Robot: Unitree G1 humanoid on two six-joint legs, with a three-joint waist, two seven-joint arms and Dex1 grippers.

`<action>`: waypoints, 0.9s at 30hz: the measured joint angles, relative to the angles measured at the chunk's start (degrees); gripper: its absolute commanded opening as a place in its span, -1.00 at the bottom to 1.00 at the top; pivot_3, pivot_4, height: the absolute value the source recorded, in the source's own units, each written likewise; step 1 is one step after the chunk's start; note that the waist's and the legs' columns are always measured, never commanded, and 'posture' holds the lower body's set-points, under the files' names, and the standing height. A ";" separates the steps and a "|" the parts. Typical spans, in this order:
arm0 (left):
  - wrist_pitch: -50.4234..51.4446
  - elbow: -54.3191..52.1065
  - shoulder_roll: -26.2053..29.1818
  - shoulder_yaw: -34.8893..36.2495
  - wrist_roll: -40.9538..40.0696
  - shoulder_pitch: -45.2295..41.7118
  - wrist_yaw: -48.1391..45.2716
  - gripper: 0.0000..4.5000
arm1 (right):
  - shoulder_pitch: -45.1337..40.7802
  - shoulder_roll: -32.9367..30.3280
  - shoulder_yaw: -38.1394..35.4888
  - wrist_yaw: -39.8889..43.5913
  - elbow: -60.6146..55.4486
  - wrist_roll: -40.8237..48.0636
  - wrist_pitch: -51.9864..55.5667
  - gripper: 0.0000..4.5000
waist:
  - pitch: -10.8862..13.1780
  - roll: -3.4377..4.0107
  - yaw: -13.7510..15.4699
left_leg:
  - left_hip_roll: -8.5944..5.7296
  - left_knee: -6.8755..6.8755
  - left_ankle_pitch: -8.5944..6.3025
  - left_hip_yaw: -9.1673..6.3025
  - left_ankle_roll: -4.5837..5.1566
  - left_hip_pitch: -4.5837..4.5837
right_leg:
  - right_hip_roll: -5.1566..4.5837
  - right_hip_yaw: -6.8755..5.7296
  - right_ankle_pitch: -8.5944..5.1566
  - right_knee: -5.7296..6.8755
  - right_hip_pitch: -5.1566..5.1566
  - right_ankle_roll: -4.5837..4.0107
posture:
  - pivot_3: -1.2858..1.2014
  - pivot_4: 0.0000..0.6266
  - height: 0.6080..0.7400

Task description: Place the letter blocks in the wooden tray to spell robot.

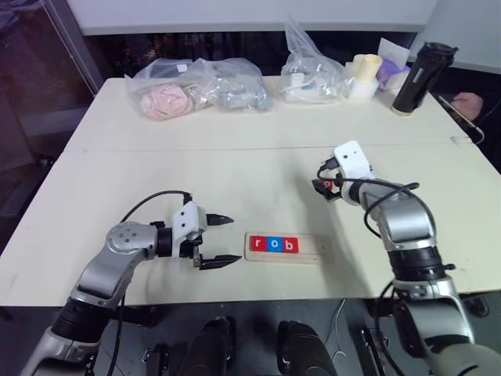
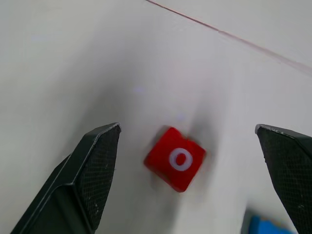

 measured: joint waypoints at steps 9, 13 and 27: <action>0.00 0.01 -0.23 -0.01 0.01 -0.04 0.09 1.00 | -2.35 6.02 -4.43 -6.22 3.84 1.87 7.70 0.99 | -0.01 0.01 -0.34 | -0.01 0.05 0.02 0.18 0.02 0.00 | 0.09 0.03 0.06 0.42 -0.19 0.12 | 0.03 -0.52 0.97; 0.00 0.01 -0.27 0.00 0.01 -0.02 0.17 1.00 | -2.82 6.60 -4.45 -7.35 4.99 2.23 7.43 0.99 | -0.01 0.01 -0.49 | -0.01 0.08 0.02 0.20 0.03 0.06 | 0.13 0.04 0.06 0.55 -0.22 0.12 | 0.03 -0.52 0.97; -0.01 -0.11 -0.67 -0.05 0.03 0.20 1.22 1.00 | -4.15 7.12 -7.50 -10.89 6.33 4.26 9.23 -0.42 | -0.01 0.02 -1.27 | 0.00 0.07 0.03 0.20 0.04 0.19 | 0.16 0.08 0.07 0.58 -0.11 0.18 | 0.03 -0.52 0.97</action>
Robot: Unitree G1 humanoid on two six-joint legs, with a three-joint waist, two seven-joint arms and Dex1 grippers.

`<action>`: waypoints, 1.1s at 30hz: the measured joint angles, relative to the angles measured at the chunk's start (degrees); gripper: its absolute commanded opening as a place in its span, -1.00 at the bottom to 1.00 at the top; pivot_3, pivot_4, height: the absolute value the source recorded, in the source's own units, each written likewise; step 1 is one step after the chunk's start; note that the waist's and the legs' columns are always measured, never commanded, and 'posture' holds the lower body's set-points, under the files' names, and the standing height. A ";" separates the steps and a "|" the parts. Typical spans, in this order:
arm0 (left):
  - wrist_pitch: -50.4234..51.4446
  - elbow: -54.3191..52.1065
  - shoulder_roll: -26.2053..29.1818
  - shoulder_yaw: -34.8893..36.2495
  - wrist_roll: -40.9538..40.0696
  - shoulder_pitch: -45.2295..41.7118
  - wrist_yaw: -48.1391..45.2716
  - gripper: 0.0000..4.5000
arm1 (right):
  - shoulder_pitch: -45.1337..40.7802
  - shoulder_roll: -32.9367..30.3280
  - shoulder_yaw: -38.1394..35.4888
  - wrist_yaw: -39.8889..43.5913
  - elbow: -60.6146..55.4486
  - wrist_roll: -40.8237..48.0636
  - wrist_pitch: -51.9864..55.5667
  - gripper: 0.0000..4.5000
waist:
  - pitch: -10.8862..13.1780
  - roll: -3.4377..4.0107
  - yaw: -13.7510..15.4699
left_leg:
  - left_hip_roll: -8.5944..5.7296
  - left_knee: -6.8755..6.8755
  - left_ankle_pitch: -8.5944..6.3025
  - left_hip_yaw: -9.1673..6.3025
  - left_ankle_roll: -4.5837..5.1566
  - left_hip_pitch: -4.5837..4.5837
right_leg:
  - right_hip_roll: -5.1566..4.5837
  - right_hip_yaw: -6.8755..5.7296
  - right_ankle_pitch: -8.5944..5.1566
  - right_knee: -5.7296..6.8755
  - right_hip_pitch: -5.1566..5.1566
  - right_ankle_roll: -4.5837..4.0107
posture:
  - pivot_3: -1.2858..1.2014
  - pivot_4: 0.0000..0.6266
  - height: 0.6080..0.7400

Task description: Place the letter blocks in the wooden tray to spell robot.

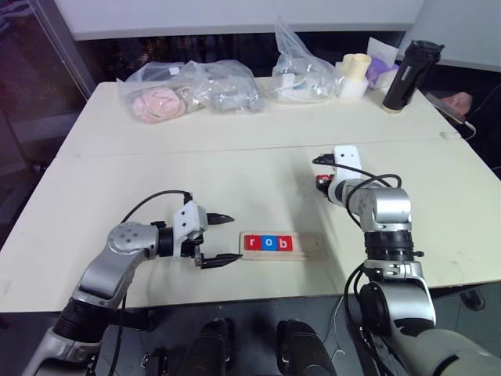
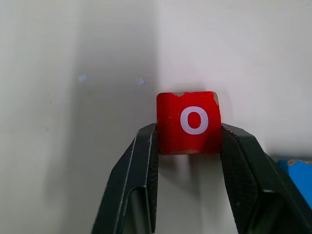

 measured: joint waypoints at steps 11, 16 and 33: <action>-0.35 -0.11 -0.29 -0.52 -0.02 0.56 -1.00 1.00 | 16.16 -10.34 0.17 6.55 -42.22 7.11 26.04 -0.42 | 0.00 0.00 0.01 | 0.03 -0.06 -0.01 -0.05 -0.01 -0.09 | -0.17 -0.02 -0.14 -0.06 -0.09 -0.12 | 0.03 -0.52 0.97; -1.04 -0.11 -0.28 -0.54 -0.16 0.77 -1.80 1.00 | 27.64 -10.27 -2.70 5.82 -53.02 10.73 26.93 -0.42 | 0.00 -0.01 0.04 | 0.03 -0.01 -0.02 -0.06 -0.02 -0.13 | -0.20 -0.01 -0.16 -0.16 -0.05 -0.13 | 0.03 -0.52 0.97; -0.64 -0.50 -0.25 -0.85 -0.53 0.66 -2.80 1.00 | 29.85 -18.59 -4.23 7.79 -52.21 18.85 26.95 0.97 | 0.05 0.06 0.07 | 0.03 0.01 -0.03 -0.10 -0.02 -0.42 | -0.21 -0.08 -0.13 -0.58 -0.11 -0.12 | 0.03 -0.52 0.97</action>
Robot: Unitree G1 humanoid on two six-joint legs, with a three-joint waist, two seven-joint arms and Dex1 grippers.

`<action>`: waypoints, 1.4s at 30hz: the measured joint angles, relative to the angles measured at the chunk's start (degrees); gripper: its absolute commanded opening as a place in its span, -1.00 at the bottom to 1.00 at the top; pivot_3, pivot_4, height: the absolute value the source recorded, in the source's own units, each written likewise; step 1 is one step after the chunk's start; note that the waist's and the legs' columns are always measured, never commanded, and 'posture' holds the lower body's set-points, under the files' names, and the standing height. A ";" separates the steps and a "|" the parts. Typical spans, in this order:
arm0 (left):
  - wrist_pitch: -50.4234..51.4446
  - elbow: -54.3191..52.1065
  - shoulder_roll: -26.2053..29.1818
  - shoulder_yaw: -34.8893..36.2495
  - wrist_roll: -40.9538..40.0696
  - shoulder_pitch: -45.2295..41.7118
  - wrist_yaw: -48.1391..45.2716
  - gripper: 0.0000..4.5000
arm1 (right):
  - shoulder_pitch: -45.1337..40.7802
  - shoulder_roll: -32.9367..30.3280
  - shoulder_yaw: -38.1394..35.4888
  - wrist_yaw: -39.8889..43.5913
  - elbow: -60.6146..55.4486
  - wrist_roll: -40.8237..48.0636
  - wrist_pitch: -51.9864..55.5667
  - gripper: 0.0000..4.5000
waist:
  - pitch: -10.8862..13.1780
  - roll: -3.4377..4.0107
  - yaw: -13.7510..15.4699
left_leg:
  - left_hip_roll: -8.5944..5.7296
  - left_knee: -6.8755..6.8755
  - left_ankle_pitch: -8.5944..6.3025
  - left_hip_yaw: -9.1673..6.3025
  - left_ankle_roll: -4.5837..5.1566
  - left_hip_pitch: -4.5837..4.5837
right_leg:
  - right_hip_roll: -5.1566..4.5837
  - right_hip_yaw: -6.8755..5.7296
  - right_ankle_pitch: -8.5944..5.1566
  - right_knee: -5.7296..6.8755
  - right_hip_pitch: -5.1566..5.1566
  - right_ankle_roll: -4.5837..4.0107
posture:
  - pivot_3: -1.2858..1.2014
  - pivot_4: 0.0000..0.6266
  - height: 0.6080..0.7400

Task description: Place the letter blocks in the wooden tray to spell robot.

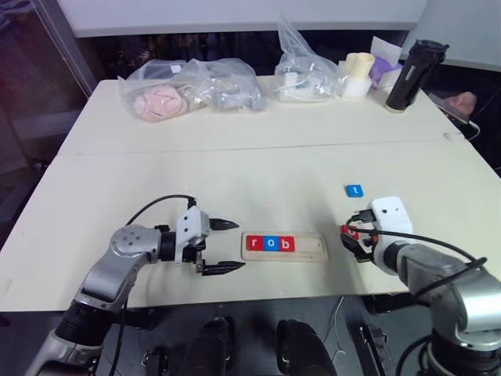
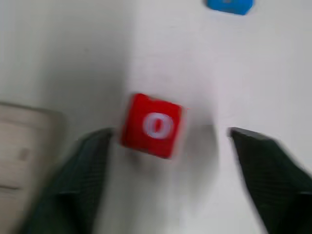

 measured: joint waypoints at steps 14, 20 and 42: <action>0.83 -1.05 0.16 -0.04 -0.26 -0.19 0.48 1.00 | 3.34 -29.82 13.32 46.68 35.86 -5.93 -65.66 0.97 | 0.02 -0.10 0.90 | 0.01 0.12 -0.08 0.22 0.14 -0.05 | 0.02 -0.04 0.12 -0.31 0.14 0.19 | 0.03 -0.52 0.97; 1.05 -1.95 0.75 0.13 -0.47 0.45 0.84 1.00 | -2.41 -27.35 17.29 53.83 48.04 -8.73 -74.71 0.97 | 0.02 -0.07 1.20 | 0.03 0.07 -0.08 0.21 0.14 -0.05 | 0.01 0.00 0.14 -0.28 0.06 0.16 | 0.03 -0.52 0.97; 1.15 -3.17 1.64 0.52 -0.84 1.77 1.79 1.00 | -5.06 -23.80 18.51 56.83 47.14 -12.39 -77.63 -0.50 | 0.00 -0.05 1.26 | 0.03 0.15 -0.08 0.21 0.12 -0.04 | -0.01 0.10 0.17 -0.16 0.04 0.11 | 0.03 -0.52 0.97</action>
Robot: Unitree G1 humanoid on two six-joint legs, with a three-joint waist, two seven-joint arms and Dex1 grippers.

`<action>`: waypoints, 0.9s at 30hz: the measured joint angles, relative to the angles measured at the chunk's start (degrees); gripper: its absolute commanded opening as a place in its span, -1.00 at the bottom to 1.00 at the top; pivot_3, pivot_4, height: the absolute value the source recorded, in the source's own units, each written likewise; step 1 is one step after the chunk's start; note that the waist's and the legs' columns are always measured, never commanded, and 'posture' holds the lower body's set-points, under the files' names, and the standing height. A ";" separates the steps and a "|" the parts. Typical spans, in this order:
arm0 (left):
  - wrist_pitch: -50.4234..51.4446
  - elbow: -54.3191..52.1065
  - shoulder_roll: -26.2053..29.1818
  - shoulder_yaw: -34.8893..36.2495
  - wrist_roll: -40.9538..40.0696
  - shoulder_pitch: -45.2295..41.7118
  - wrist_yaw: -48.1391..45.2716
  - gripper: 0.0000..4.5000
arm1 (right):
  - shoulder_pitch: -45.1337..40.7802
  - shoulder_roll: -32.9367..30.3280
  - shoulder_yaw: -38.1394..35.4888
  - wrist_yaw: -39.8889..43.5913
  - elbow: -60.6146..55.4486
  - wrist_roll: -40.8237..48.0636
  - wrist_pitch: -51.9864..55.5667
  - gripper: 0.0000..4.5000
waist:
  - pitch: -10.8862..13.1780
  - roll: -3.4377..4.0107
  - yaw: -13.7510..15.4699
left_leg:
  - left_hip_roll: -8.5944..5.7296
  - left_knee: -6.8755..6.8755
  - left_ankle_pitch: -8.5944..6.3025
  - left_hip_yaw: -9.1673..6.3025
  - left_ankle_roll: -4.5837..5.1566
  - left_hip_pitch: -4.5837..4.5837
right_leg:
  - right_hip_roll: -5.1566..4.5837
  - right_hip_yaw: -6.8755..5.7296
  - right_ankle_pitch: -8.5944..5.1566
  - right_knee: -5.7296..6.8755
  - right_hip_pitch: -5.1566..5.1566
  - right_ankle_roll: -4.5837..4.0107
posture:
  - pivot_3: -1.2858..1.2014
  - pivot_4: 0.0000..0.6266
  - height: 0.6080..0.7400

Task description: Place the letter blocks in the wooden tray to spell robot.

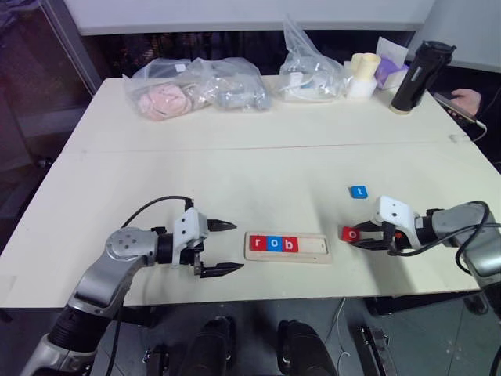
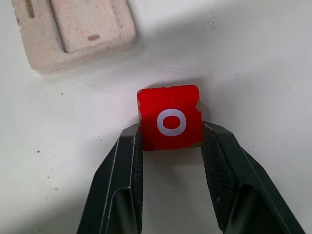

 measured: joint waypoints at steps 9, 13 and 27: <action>0.01 0.00 -0.13 -0.01 0.00 -0.01 -0.06 1.00 | 0.23 -0.46 -0.50 0.78 -16.18 3.01 8.13 -0.50 | 0.00 0.00 0.14 | 0.00 0.02 0.00 -0.01 -0.01 0.00 | -0.04 0.00 0.00 0.00 0.03 0.00 | 0.03 -0.52 0.97; 0.02 0.01 -0.24 -0.02 0.01 -0.02 -0.04 1.00 | 0.27 0.17 0.23 0.06 -17.95 2.95 10.06 -0.50 | 0.00 0.00 0.07 | 0.00 0.00 -0.01 -0.01 -0.01 0.00 | -0.04 0.00 0.00 -0.02 0.02 0.00 | 0.03 -0.52 0.97; 0.60 -0.25 -0.13 0.00 0.00 0.05 0.21 1.00 | -0.96 4.60 6.61 -2.67 -18.58 1.00 11.07 -0.50 | -0.01 -0.01 0.04 | -0.01 0.02 0.00 0.00 0.00 0.00 | -0.02 0.00 0.00 0.02 0.02 0.00 | 0.03 -0.52 0.97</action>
